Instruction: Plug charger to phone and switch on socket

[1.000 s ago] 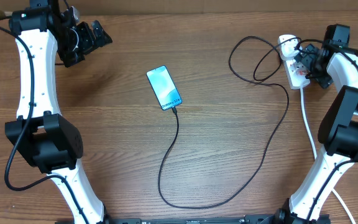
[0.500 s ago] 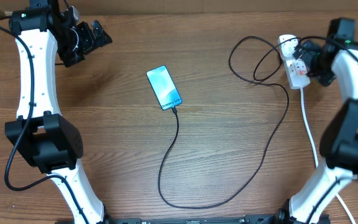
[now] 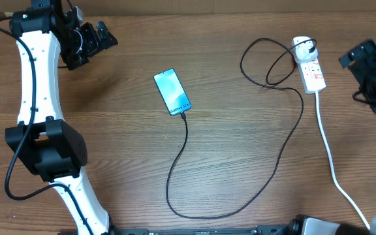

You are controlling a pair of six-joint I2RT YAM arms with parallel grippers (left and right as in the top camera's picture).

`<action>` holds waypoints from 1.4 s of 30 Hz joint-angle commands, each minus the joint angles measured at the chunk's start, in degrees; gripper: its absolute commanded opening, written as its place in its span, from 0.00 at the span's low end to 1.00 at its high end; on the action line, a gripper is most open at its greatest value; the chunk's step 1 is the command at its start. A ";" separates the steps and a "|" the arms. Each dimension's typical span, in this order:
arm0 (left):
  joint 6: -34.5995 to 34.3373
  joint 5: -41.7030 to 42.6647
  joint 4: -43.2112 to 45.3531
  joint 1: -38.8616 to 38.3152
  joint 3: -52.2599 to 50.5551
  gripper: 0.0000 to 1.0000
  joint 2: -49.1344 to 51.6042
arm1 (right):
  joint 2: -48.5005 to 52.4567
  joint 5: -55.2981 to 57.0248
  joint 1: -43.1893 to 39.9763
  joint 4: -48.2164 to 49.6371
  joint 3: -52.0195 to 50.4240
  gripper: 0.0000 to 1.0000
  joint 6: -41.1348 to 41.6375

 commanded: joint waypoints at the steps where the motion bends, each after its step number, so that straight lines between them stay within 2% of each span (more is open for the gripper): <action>1: 1.07 -0.39 0.11 -0.22 -0.61 0.99 -1.09 | -5.62 3.61 4.37 -1.07 -1.60 1.00 2.03; 8: 1.07 -0.37 0.11 -0.22 -0.61 0.99 -1.09 | -14.56 8.87 18.29 -0.44 -8.09 1.00 3.52; 15: 1.07 -0.39 0.11 -0.22 -0.61 1.00 -1.09 | -24.33 23.82 34.60 2.75 -22.05 1.00 10.25; 18: 1.07 -0.37 0.11 -0.22 -0.61 0.99 -1.09 | -27.36 24.41 39.76 6.03 -28.04 1.00 10.34; 26: 1.07 -0.39 0.11 -0.22 -0.61 1.00 -1.09 | -26.05 18.58 40.98 6.40 -28.83 1.00 10.34; 42: 1.09 -0.39 0.11 -0.22 -0.61 1.00 -1.09 | -23.54 18.95 40.94 6.84 -28.83 1.00 9.27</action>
